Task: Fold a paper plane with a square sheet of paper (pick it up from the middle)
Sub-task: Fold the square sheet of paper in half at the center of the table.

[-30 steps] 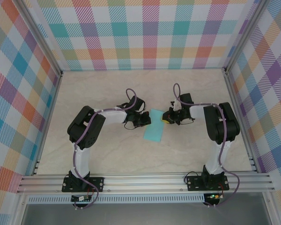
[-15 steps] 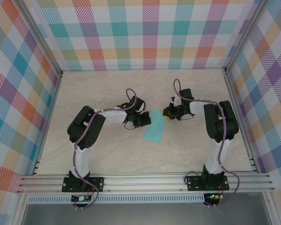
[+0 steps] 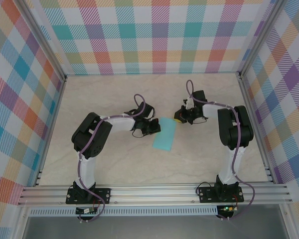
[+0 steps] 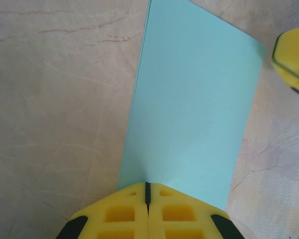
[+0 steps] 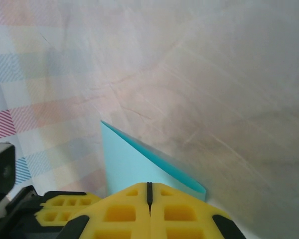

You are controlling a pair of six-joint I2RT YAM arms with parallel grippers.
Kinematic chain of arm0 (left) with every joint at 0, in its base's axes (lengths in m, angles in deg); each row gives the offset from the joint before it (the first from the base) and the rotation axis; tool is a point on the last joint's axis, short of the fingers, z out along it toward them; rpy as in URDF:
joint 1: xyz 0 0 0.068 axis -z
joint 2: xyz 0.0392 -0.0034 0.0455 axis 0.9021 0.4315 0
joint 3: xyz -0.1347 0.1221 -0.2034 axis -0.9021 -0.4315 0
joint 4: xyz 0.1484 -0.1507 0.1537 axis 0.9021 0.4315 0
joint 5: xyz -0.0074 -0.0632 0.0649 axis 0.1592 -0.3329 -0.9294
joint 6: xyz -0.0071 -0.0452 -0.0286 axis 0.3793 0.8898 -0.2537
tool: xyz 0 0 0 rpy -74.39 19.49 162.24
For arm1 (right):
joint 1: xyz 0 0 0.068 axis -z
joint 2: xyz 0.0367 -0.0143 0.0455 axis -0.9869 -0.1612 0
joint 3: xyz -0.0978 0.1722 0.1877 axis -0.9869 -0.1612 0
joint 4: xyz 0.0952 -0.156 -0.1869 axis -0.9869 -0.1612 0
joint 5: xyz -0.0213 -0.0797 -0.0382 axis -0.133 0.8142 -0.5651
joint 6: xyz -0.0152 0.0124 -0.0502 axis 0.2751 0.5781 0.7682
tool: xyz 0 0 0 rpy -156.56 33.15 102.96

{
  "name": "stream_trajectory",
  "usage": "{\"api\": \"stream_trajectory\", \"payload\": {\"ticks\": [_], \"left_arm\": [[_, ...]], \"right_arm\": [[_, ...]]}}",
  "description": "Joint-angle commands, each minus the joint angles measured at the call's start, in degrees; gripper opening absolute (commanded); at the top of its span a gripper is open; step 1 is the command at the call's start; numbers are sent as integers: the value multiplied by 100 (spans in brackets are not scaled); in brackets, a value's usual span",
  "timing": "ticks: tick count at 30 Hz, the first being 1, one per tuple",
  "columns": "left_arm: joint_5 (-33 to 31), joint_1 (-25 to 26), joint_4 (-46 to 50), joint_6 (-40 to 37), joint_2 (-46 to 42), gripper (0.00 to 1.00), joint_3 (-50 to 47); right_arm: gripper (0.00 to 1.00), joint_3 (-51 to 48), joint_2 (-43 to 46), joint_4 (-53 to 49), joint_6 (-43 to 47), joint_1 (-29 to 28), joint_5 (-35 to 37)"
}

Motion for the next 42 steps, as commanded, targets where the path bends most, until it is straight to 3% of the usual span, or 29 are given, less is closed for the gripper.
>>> {"api": "stream_trajectory", "payload": {"ticks": [1, 13, 22, 34, 42], "left_arm": [[-260, 110, 710, -114, 141, 0, -113], [-237, 110, 670, -108, 133, 0, -164], [-212, 118, 696, -106, 100, 0, -157], [-220, 118, 714, -113, 39, 0, -168], [-220, 119, 688, -88, 6, 0, -182]], "right_arm": [[0, 202, -44, -172, 84, 33, -81], [0, -35, -426, -79, 84, 70, 183], [0, 124, 30, -145, -22, 142, -213], [0, 0, -476, -206, -66, 148, 29], [0, 31, 260, -579, 46, 125, -7]]}}
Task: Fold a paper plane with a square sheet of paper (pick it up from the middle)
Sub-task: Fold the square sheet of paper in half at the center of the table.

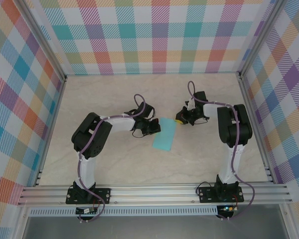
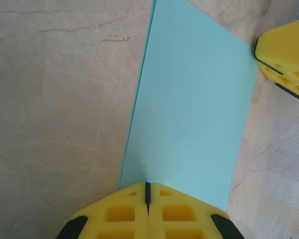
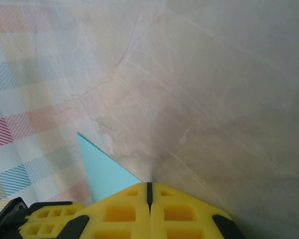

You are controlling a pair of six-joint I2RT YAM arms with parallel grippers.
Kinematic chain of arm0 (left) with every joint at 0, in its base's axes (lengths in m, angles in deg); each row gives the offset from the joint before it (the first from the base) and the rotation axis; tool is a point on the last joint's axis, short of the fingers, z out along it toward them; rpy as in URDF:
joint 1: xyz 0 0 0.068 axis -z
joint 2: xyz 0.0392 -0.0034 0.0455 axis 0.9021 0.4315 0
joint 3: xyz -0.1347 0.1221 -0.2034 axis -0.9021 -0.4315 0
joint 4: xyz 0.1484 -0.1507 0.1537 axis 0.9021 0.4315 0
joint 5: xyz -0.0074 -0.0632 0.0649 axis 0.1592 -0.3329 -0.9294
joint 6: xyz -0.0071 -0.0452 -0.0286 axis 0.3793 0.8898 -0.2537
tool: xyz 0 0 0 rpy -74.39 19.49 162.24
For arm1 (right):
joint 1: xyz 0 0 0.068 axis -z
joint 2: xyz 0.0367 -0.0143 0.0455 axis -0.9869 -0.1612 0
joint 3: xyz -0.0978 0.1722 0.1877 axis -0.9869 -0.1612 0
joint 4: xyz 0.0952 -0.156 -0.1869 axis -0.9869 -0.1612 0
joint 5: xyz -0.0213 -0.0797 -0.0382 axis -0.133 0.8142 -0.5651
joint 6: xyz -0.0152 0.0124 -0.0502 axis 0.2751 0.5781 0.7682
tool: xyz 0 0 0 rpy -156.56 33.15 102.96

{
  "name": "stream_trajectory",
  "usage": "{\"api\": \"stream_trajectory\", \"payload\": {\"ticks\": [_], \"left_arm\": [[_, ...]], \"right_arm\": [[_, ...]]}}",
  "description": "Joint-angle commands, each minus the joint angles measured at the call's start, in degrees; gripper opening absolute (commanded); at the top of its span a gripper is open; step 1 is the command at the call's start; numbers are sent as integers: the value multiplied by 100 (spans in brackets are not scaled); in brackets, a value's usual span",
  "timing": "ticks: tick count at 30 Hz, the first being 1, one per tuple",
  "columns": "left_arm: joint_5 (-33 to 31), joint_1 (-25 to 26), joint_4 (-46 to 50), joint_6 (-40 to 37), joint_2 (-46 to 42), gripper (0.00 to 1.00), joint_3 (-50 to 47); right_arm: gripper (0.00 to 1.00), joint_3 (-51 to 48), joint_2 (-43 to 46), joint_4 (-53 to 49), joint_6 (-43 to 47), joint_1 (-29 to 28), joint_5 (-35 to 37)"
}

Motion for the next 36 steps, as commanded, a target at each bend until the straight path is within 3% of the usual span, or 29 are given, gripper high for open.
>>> {"api": "stream_trajectory", "payload": {"ticks": [1, 6, 13, 20, 36], "left_arm": [[-198, 108, 683, -90, 16, 0, -182], [-218, 107, 666, -66, -6, 0, -206], [-193, 117, 648, -70, 16, 0, -221], [-174, 117, 635, -73, 29, 0, -263], [-117, 117, 559, 3, -51, 0, -300]], "right_arm": [[0, -121, 660, -334, 83, 12, -62], [0, -836, 1448, -110, -146, -73, -223], [0, -2329, 2264, 783, -755, -753, -327], [0, -2855, 2303, 1280, -1074, -1482, -162], [0, -3217, 1922, 982, -741, -1535, 138]]}}
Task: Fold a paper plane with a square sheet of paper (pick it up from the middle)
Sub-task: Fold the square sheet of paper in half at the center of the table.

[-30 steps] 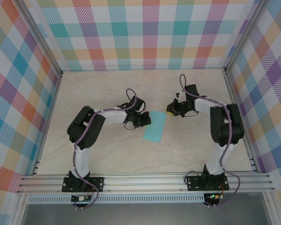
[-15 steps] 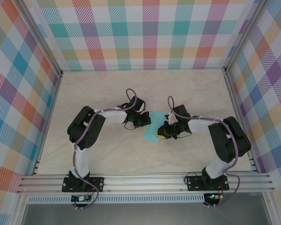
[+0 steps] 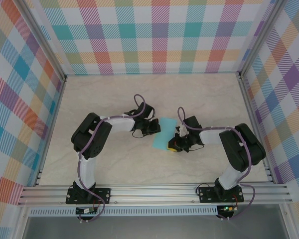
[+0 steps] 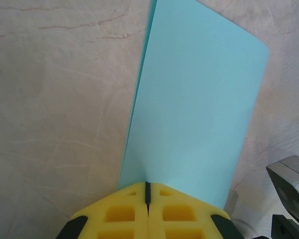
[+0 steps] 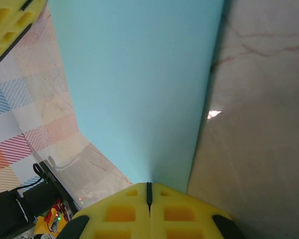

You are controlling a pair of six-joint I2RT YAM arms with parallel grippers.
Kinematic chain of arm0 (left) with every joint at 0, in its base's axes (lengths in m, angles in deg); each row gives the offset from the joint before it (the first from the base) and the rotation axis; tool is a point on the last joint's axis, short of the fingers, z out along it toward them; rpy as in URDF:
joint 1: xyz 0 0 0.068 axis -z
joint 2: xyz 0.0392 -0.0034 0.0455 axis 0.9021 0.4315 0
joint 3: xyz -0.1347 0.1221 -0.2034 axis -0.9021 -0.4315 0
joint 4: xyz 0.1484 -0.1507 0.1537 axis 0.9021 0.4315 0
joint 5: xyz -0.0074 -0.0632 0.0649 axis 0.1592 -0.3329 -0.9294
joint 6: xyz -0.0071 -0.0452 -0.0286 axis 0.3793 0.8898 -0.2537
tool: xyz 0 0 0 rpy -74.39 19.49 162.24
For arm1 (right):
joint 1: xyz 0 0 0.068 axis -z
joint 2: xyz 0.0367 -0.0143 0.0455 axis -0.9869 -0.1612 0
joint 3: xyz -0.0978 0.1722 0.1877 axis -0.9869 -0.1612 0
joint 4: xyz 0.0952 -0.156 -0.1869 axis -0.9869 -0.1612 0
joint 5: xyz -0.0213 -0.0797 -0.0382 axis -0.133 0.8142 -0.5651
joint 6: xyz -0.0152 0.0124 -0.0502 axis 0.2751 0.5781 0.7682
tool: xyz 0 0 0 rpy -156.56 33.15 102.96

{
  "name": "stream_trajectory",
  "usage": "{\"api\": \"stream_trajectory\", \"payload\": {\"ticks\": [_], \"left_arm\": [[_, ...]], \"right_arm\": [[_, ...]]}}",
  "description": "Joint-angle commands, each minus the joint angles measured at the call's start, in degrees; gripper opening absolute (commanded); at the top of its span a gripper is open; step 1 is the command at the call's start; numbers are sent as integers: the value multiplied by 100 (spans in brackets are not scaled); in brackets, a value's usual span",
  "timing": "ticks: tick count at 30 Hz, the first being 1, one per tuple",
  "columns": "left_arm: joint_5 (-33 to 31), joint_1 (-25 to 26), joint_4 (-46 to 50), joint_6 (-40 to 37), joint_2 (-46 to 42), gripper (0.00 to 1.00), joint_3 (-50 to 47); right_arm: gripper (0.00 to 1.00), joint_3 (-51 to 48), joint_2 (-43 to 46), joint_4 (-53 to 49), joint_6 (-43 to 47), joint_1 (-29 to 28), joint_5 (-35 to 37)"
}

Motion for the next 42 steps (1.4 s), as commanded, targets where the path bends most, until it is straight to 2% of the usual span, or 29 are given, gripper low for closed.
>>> {"api": "stream_trajectory", "payload": {"ticks": [1, 4, 5, 10, 13, 17, 19, 28, 42], "left_arm": [[-78, 102, 571, 26, -64, 0, -243], [-70, 105, 513, 124, -263, 1, -269], [-71, 110, 516, 140, -334, 3, -270], [-289, 111, 563, 209, -964, 25, -359], [-556, 111, 687, 199, -1281, 35, -463], [-577, 102, 662, 245, -1386, 45, -607], [-462, 93, 573, 291, -1303, 48, -629], [195, -62, 38, 549, -869, 51, -653], [209, -83, 189, 517, -613, 52, -516]], "right_arm": [[0, 13, -94, -361, 228, -19, 237], [0, 220, 115, -734, 466, -13, 314], [0, 286, 164, -839, 553, -10, 321], [1, 742, 482, -1561, 1027, 72, 512], [3, 945, 648, -1836, 1146, 145, 669], [13, 1088, 657, -1926, 1020, 226, 887], [15, 1119, 575, -1808, 824, 253, 866], [24, 1454, 5, -1426, 349, 296, 702], [26, 1568, -548, -1484, 376, 318, 703]]}}
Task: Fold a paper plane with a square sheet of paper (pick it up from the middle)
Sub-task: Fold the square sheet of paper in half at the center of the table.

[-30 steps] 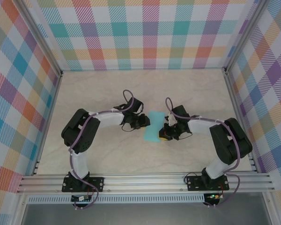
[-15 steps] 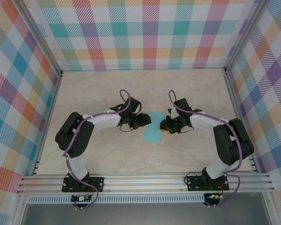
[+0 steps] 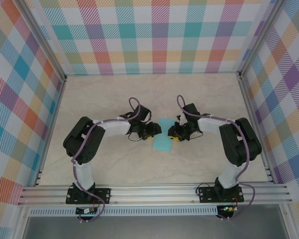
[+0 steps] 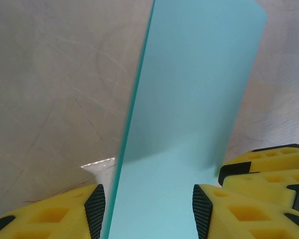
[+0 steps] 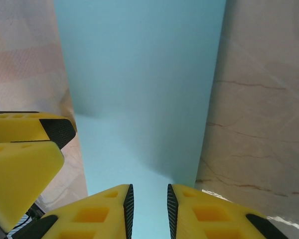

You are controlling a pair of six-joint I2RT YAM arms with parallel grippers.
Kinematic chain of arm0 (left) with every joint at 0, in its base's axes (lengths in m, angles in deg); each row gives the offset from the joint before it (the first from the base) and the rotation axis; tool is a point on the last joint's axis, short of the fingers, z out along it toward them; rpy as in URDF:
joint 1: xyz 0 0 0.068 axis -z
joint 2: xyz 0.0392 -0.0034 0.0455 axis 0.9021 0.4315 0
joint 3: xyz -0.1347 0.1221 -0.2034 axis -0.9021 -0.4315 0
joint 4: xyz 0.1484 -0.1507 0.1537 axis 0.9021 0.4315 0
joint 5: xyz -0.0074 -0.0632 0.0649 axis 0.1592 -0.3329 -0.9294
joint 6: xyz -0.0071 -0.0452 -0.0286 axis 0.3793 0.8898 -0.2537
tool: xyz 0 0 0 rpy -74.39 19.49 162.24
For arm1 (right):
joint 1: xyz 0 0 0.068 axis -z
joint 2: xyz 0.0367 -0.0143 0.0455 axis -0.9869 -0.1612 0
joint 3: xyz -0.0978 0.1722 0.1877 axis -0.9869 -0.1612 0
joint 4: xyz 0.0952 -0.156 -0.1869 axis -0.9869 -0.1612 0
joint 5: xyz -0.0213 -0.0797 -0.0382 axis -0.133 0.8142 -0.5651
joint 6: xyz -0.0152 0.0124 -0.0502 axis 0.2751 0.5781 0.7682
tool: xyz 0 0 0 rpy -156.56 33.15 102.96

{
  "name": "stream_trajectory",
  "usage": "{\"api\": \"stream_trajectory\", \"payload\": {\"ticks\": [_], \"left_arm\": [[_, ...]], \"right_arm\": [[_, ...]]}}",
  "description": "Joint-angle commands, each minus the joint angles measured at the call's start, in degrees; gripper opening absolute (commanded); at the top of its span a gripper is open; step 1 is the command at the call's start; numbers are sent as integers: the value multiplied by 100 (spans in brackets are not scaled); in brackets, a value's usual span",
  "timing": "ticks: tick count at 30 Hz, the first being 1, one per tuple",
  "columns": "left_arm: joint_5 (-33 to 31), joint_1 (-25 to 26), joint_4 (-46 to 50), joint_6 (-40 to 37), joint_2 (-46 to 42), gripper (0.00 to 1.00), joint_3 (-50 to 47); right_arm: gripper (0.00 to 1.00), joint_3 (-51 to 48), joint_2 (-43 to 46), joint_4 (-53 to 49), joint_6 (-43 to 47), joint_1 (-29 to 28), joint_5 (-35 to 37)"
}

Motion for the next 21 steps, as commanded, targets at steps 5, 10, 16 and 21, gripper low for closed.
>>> {"api": "stream_trajectory", "payload": {"ticks": [5, 10, 16, 21], "left_arm": [[152, -55, 15, 15, 72, 53, 92], [204, -47, 12, -8, 87, 53, 78], [291, -46, -45, -10, 68, 53, 74], [398, -46, -97, -7, 76, 50, 100]], "right_arm": [[26, -66, -118, -4, -33, 54, 26], [26, -176, -88, 43, -35, 95, 11], [26, -296, -9, 187, -69, 143, -88], [26, -309, -8, 219, -79, 152, -113]]}}
